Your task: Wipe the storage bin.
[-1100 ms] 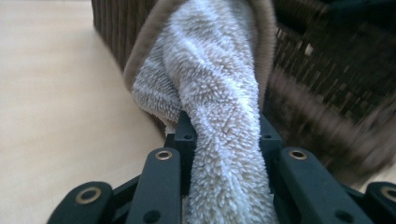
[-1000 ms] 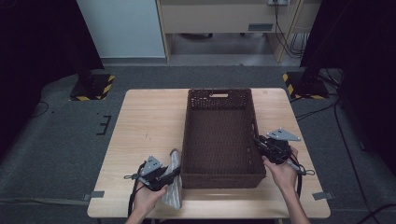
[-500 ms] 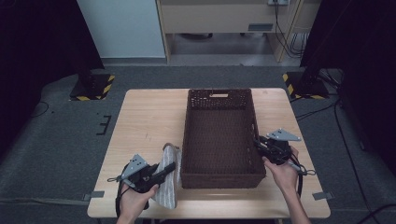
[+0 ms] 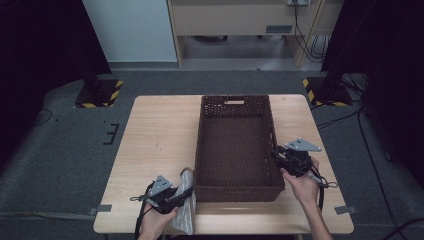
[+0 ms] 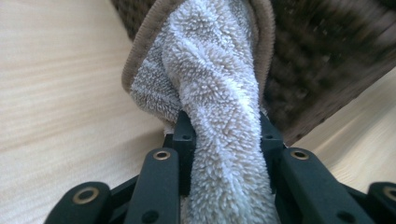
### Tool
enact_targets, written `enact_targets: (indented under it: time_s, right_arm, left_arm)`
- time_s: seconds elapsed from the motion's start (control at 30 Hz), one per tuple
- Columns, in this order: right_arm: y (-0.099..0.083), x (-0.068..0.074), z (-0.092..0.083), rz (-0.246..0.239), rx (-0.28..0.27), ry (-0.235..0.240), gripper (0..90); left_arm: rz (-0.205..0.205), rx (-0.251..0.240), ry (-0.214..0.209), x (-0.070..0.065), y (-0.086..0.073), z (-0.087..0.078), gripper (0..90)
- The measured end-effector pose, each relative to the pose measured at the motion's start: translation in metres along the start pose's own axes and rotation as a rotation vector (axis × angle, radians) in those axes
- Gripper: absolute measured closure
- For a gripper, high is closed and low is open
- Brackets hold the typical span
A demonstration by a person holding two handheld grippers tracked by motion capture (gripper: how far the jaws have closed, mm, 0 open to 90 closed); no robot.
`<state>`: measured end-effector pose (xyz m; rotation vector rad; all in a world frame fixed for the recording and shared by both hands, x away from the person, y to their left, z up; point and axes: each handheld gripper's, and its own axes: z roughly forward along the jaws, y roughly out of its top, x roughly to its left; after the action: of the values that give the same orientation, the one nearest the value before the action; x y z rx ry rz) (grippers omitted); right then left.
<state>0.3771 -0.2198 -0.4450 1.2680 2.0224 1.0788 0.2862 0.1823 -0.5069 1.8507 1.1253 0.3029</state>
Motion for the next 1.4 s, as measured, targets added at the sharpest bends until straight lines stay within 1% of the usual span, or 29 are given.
enact_targets:
  time_s: [0.03, 0.07, 0.17, 0.2, 0.23, 0.3, 0.37, 0.4, 0.43, 0.5, 0.53, 0.57, 0.63, 0.67, 0.73, 0.77, 0.83, 0.93, 0.97, 1.0, 1.03, 1.07, 1.17, 1.23, 1.27, 1.33, 1.4]
  right_arm:
    - [0.0, 0.0, 0.0, -0.001, -0.003, 0.0, 67.1]
    - [0.0, 0.0, 0.0, 0.0, -0.002, 0.001, 67.1]
    - [-0.001, 0.0, 0.0, 0.0, -0.004, 0.002, 66.7]
    - [-0.001, 0.0, 0.0, 0.003, -0.006, 0.001, 66.4]
    - [-0.001, -0.001, 0.0, 0.0, -0.006, 0.003, 65.9]
    - [0.0, -0.001, 0.001, 0.002, -0.006, 0.008, 65.1]
    - [0.0, -0.002, 0.001, 0.004, -0.004, 0.014, 62.9]
    - [0.0, -0.002, 0.001, 0.005, -0.001, 0.018, 62.2]
    - [0.001, -0.002, 0.001, 0.001, -0.001, 0.018, 61.3]
    - [0.001, -0.002, 0.001, -0.012, -0.01, 0.013, 60.2]
    - [0.002, -0.002, 0.001, -0.012, -0.013, 0.01, 59.8]
    - [0.003, -0.003, 0.0, -0.007, -0.013, 0.008, 59.3]
    - [0.004, -0.004, -0.002, -0.006, -0.026, 0.004, 58.2]
    - [0.004, -0.006, -0.003, -0.008, -0.034, 0.004, 57.3]
    - [0.006, -0.008, -0.006, -0.004, -0.052, -0.001, 56.0]
    - [0.006, -0.009, -0.007, -0.005, -0.057, -0.006, 55.3]
    - [0.006, -0.011, -0.008, -0.003, -0.065, -0.01, 54.0]
    - [0.005, -0.014, -0.01, 0.001, -0.073, -0.011, 52.4]
    - [0.005, -0.015, -0.011, 0.003, -0.075, -0.01, 52.3]
    - [0.004, -0.017, -0.011, 0.0, -0.076, -0.011, 51.9]
    - [0.004, -0.018, -0.011, 0.002, -0.079, -0.013, 51.6]
    - [0.004, -0.02, -0.012, 0.008, -0.079, -0.015, 51.3]
    - [0.002, -0.026, -0.014, 0.015, -0.086, -0.026, 49.8]
    - [0.001, -0.03, -0.015, 0.03, -0.087, -0.029, 48.8]
    - [0.001, -0.032, -0.016, 0.03, -0.09, -0.032, 48.5]
    - [-0.001, -0.033, -0.016, 0.035, -0.085, -0.033, 48.2]
    - [-0.003, -0.035, -0.016, 0.039, -0.08, -0.036, 47.6]
  left_arm:
    - [0.012, 0.001, 0.006, 0.0, -0.001, 0.001, 68.0]
    - [0.015, 0.003, 0.006, 0.0, 0.0, 0.001, 67.9]
    - [0.026, 0.031, -0.003, 0.005, 0.001, 0.0, 67.2]
    - [0.025, 0.029, -0.004, 0.006, 0.003, -0.004, 67.2]
    - [0.032, 0.016, 0.0, 0.008, 0.006, -0.008, 67.1]
    - [0.031, -0.029, 0.023, 0.012, 0.014, -0.018, 67.1]
    - [0.044, -0.077, 0.063, 0.019, 0.023, -0.028, 67.0]
    - [0.045, -0.087, 0.08, 0.023, 0.027, -0.031, 67.0]
    - [0.033, -0.101, 0.092, 0.027, 0.031, -0.034, 66.9]
    - [0.022, -0.103, 0.106, 0.037, 0.037, -0.038, 66.6]
    - [0.014, -0.109, 0.126, 0.043, 0.04, -0.04, 66.6]
    - [0.025, -0.108, 0.156, 0.048, 0.042, -0.043, 66.5]
    - [0.017, -0.11, 0.2, 0.059, 0.047, -0.05, 66.5]
    - [0.011, -0.107, 0.221, 0.066, 0.048, -0.053, 66.5]
    - [-0.018, -0.102, 0.26, 0.079, 0.05, -0.059, 66.4]
    - [-0.021, -0.095, 0.276, 0.086, 0.051, -0.06, 66.1]
    - [-0.023, -0.086, 0.303, 0.098, 0.049, -0.059, 65.8]
    - [-0.061, -0.077, 0.343, 0.113, 0.041, -0.053, 65.7]
    - [-0.063, -0.053, 0.355, 0.116, 0.038, -0.051, 65.8]
    - [-0.051, -0.028, 0.372, 0.119, 0.035, -0.05, 65.8]
    - [-0.041, -0.018, 0.391, 0.121, 0.032, -0.049, 65.7]
    - [-0.041, -0.002, 0.401, 0.123, 0.03, -0.049, 65.6]
    - [-0.066, 0.007, 0.418, 0.132, 0.024, -0.051, 65.0]
    - [-0.069, 0.029, 0.435, 0.136, 0.02, -0.051, 63.8]
    - [-0.074, 0.042, 0.441, 0.137, 0.017, -0.049, 62.9]
    - [-0.086, 0.065, 0.432, 0.14, 0.012, -0.047, 62.1]
    - [-0.097, 0.076, 0.432, 0.142, 0.009, -0.045, 61.0]
